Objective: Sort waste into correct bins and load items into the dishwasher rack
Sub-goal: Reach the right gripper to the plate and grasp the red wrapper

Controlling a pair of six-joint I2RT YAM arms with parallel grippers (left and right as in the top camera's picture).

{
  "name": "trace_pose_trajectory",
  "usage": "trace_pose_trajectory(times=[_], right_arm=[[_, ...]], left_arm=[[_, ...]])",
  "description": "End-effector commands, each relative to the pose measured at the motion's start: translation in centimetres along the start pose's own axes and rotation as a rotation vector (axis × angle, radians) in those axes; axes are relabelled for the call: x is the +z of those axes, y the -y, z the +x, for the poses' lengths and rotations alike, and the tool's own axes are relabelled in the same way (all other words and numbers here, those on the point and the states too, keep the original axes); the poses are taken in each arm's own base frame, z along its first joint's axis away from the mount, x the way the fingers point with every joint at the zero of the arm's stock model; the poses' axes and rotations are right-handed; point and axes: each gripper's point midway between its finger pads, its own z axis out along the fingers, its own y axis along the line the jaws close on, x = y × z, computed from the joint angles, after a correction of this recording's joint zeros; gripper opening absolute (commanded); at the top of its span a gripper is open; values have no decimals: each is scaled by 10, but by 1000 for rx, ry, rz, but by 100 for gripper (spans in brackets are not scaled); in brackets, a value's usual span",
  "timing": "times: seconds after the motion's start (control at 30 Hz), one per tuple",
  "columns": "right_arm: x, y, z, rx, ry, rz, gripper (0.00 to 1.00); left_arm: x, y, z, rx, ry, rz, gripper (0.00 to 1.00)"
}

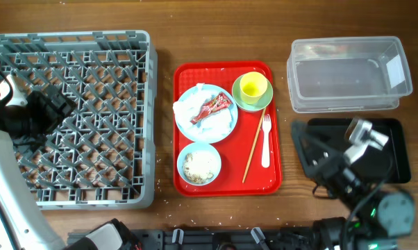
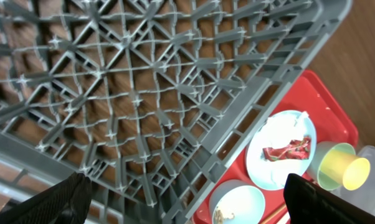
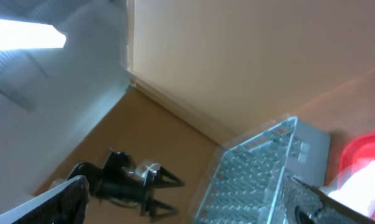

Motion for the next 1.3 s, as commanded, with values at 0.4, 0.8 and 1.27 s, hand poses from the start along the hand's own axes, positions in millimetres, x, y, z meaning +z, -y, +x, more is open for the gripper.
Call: trace_pose_trajectory(times=[0.4,0.8,1.27], right_arm=[[188,127,115,-438,-843,772,100],[146,275,171,-173,-798,1375,56],[154,298,178,56,-745,1356,54]], left_arm=[[-7,0,-2,-8,25,3,100],[-7,0,-2,-8,25,3,100],[-7,0,-2,-7,25,3,100]])
